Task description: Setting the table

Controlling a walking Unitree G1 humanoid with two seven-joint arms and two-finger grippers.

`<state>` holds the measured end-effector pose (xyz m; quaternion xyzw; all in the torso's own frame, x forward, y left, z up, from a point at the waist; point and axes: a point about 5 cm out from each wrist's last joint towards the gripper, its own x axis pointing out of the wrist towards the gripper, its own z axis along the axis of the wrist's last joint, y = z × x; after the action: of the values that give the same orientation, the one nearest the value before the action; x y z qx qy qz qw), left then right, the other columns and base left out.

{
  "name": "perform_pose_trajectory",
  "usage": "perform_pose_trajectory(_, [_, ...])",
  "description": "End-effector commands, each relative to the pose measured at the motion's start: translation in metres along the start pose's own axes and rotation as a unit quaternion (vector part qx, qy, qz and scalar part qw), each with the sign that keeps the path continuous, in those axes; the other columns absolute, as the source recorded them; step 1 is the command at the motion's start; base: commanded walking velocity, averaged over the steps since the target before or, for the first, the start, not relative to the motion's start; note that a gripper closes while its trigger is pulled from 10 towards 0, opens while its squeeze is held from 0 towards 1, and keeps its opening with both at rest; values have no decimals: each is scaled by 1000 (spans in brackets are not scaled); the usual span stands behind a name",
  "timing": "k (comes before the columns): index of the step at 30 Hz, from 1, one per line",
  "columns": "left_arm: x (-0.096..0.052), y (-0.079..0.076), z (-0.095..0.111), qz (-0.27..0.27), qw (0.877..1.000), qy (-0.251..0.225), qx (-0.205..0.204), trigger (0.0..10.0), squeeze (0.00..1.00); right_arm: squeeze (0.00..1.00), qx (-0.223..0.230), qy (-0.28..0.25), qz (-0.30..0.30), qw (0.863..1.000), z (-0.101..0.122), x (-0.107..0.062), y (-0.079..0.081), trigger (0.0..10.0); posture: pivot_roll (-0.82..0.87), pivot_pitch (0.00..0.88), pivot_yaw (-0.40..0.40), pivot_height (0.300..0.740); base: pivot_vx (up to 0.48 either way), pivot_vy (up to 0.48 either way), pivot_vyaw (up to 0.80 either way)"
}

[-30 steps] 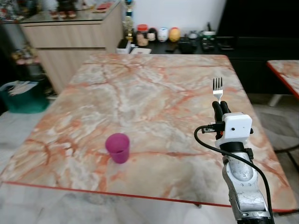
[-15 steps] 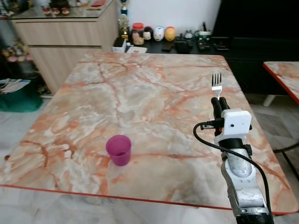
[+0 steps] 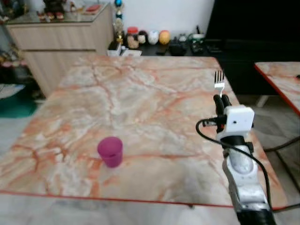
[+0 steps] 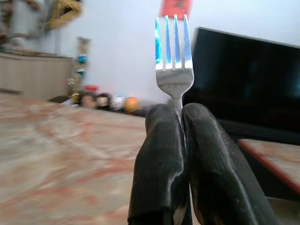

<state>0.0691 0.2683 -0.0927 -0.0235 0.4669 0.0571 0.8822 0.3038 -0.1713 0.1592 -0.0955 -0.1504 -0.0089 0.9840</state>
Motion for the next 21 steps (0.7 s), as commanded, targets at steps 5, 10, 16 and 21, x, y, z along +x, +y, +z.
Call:
perform_pose_trajectory(5, [1,-4,-1,-7,1000,-1,0,10000,0,0,-2,-19,-5,1000,6,5,-5,10000,-72,0,29,740,0,-308,0])
perform_pose_trajectory(10, [1,-4,-1,-7,1000,-1,-1,10000,0,0,0,-24,-1,1000,8,6,-3,10000,-73,0,30,740,0,-308,0])
perform_pose_trajectory(16, [0,-4,-1,-8,1000,-1,1,10000,0,0,3,-25,4,1000,8,7,-1,10000,-76,0,32,740,0,-309,0])
perform_pose_trajectory(21, [0,-4,-2,-9,1000,0,3,10000,0,0,5,-24,5,1000,7,7,-1,10000,-79,0,34,740,0,-264,0])
